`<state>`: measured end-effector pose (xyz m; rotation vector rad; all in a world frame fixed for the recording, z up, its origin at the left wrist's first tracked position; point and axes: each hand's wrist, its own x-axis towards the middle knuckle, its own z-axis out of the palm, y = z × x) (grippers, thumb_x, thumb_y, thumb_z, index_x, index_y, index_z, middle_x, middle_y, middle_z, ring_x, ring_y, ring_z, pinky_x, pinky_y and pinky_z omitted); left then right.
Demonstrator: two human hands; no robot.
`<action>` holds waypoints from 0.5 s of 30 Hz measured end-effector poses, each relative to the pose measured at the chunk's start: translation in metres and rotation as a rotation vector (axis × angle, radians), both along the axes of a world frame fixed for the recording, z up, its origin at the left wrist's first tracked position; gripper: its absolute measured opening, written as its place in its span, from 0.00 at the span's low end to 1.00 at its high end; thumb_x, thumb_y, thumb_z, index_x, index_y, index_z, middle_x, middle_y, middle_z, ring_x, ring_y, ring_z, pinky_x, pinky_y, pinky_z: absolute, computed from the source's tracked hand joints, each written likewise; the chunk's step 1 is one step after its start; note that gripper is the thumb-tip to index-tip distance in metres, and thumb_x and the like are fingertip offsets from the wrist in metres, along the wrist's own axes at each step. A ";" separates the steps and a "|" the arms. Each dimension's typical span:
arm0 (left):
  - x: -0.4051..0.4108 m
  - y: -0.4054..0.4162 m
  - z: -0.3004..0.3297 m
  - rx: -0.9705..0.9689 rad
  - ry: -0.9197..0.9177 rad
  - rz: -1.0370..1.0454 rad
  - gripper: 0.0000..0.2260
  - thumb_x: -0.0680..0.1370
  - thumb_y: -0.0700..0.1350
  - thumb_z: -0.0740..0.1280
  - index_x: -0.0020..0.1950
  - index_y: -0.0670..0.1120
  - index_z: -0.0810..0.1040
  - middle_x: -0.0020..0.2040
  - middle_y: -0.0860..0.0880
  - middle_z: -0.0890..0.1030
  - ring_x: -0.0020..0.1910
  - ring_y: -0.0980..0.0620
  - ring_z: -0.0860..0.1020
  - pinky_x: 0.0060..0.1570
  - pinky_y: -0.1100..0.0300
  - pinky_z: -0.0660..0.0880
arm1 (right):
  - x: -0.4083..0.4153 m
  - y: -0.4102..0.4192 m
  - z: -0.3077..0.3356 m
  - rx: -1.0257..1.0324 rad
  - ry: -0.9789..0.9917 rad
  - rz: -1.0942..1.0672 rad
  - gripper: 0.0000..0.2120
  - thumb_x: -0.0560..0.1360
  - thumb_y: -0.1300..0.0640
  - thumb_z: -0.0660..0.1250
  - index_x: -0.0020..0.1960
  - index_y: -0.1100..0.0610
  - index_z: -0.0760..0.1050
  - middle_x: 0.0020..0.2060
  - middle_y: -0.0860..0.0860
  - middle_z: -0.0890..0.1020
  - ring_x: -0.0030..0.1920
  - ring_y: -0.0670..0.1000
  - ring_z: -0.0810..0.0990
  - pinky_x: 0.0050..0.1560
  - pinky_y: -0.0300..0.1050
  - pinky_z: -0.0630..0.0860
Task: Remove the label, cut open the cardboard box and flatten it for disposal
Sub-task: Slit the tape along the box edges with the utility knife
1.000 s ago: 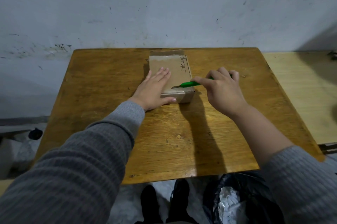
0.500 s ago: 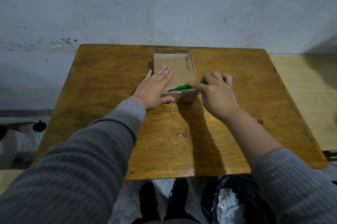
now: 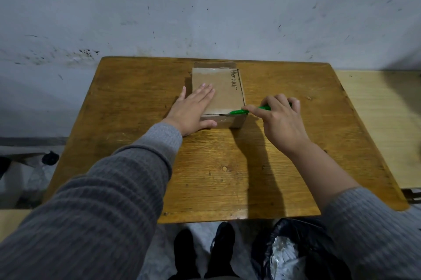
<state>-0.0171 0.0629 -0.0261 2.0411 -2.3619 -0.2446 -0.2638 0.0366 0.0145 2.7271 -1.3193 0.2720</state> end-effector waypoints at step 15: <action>-0.028 -0.019 0.001 0.004 -0.043 0.001 0.48 0.72 0.72 0.58 0.79 0.46 0.42 0.80 0.50 0.43 0.78 0.52 0.43 0.75 0.47 0.40 | -0.011 -0.002 0.002 0.005 -0.008 -0.046 0.22 0.76 0.61 0.59 0.64 0.41 0.73 0.46 0.51 0.75 0.51 0.56 0.70 0.50 0.53 0.58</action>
